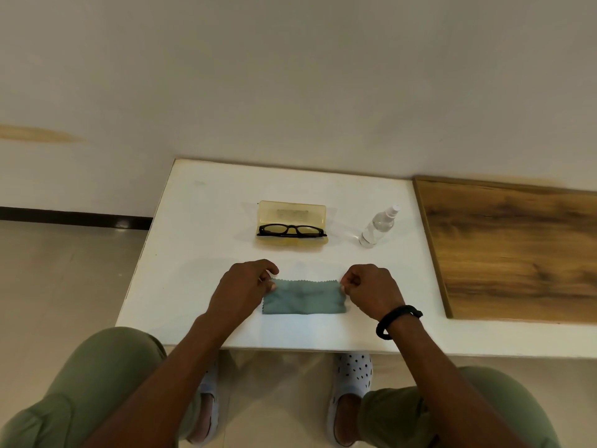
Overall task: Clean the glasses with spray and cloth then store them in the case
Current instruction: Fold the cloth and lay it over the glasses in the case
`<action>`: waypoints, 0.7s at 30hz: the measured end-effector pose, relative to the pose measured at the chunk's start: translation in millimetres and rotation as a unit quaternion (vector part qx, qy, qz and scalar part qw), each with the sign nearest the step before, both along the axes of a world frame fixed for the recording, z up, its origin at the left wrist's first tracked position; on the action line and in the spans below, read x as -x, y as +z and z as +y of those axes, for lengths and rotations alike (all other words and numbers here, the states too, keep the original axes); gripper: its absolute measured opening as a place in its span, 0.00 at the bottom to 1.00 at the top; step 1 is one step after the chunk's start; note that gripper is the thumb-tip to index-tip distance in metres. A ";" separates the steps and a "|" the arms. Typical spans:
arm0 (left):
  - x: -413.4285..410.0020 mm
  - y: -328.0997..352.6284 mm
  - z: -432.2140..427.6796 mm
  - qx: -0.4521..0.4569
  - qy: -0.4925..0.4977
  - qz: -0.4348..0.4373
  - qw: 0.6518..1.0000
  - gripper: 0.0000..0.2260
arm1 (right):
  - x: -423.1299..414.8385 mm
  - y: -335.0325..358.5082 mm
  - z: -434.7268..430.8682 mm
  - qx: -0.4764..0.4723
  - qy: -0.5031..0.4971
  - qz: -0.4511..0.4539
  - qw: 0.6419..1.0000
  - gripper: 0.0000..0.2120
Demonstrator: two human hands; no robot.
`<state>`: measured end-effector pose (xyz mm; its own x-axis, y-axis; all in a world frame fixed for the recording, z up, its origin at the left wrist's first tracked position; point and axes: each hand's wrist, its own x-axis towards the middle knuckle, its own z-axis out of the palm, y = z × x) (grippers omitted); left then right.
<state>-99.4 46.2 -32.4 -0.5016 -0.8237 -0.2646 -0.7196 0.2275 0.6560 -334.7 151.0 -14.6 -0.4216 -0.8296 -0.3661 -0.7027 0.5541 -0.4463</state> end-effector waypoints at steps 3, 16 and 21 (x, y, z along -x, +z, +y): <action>0.7 -0.8 0.7 0.007 -0.004 -0.002 1.000 0.08 | 0.2 -0.7 -0.7 0.002 -0.008 -0.003 1.000 0.07; -6.9 -4.9 0.6 0.058 -0.037 -0.091 0.993 0.11 | -0.5 1.5 2.4 0.005 -0.068 0.025 0.997 0.08; -12.7 -6.4 -1.2 0.081 -0.018 -0.110 0.990 0.11 | -21.0 10.4 3.8 0.038 -0.016 0.101 0.994 0.10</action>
